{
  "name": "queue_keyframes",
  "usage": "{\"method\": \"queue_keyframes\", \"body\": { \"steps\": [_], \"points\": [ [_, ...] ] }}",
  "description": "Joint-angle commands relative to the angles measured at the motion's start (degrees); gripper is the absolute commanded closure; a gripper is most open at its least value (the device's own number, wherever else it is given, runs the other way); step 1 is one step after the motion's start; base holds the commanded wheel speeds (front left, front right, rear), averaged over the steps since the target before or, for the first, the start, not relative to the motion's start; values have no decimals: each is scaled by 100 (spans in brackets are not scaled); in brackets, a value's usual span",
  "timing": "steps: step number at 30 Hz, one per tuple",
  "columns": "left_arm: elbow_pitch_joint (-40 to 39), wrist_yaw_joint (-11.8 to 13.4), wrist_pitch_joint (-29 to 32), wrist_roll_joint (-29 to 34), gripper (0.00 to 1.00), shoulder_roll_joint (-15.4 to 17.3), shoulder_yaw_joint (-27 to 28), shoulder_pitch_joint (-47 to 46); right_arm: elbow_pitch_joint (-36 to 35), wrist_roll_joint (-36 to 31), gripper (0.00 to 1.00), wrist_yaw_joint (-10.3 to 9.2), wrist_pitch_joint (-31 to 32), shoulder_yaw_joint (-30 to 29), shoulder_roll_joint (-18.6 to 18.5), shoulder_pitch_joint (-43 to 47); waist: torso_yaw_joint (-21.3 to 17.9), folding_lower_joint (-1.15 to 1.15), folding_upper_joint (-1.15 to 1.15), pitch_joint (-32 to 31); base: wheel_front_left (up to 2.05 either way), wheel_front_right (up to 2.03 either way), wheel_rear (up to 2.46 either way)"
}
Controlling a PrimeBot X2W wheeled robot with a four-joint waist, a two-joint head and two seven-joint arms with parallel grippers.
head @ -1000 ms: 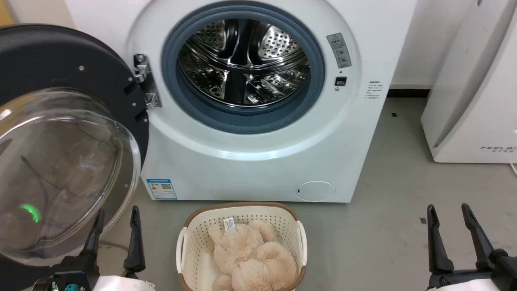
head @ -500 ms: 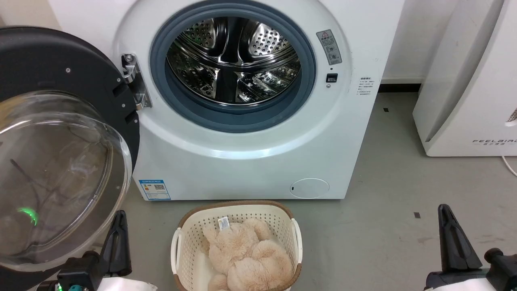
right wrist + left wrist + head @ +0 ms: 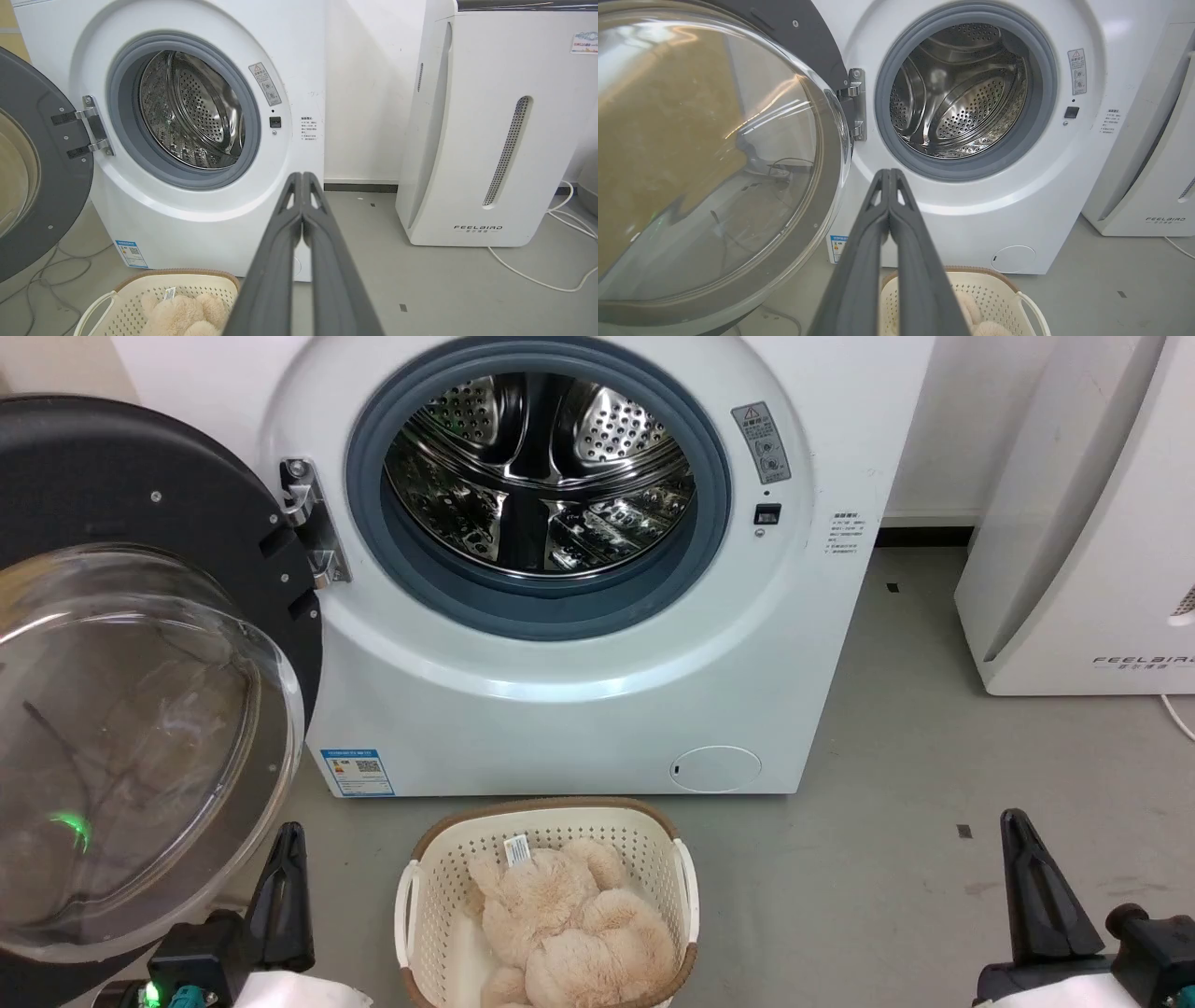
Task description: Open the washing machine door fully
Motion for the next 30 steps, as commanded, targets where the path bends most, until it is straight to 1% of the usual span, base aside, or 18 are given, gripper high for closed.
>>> {"method": "queue_keyframes", "body": {
  "steps": [1,30],
  "points": [
    [-36,35,38,45,100,2,-14,-50,8,-35,100,1,36,25,2,-74,1,0,0,3,0,0,0],
    [-117,114,372,160,100,3,-184,-124,37,-160,100,2,366,145,5,-200,14,0,0,36,0,0,0]
  ]
}}
